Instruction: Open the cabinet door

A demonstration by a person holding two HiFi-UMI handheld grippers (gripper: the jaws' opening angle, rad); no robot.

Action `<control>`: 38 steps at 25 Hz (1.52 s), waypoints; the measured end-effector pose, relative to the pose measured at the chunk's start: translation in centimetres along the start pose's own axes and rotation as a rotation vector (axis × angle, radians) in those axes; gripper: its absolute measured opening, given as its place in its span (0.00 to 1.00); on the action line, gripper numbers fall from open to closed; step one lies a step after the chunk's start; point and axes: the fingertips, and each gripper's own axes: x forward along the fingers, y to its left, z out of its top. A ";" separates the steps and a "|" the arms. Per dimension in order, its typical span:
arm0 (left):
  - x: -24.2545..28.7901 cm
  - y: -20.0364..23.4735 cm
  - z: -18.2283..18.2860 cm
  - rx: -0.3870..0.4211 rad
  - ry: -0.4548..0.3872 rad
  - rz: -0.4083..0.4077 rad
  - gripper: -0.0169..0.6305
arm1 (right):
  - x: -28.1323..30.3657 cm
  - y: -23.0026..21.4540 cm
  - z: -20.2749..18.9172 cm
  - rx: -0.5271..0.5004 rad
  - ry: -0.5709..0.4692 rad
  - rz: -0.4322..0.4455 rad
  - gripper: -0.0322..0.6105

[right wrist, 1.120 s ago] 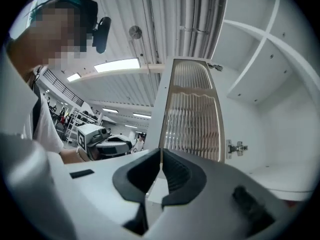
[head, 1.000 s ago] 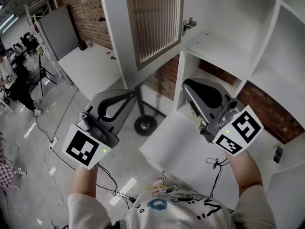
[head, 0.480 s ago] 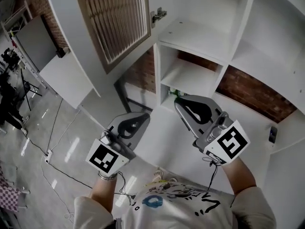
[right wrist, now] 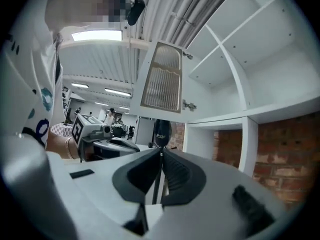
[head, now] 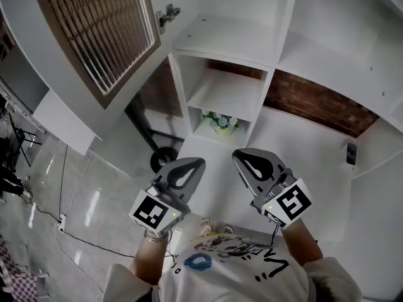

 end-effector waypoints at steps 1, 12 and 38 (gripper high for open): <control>0.5 -0.4 -0.3 -0.010 0.003 -0.014 0.05 | -0.5 -0.1 -0.3 0.005 0.001 -0.019 0.10; 4.8 -5.4 -3.5 -0.086 0.045 -0.202 0.05 | -6.0 -2.9 -5.3 0.149 0.055 -0.230 0.10; 5.6 -9.9 -9.8 -0.254 0.170 -0.319 0.05 | -12.6 -3.1 -12.0 0.342 0.173 -0.398 0.09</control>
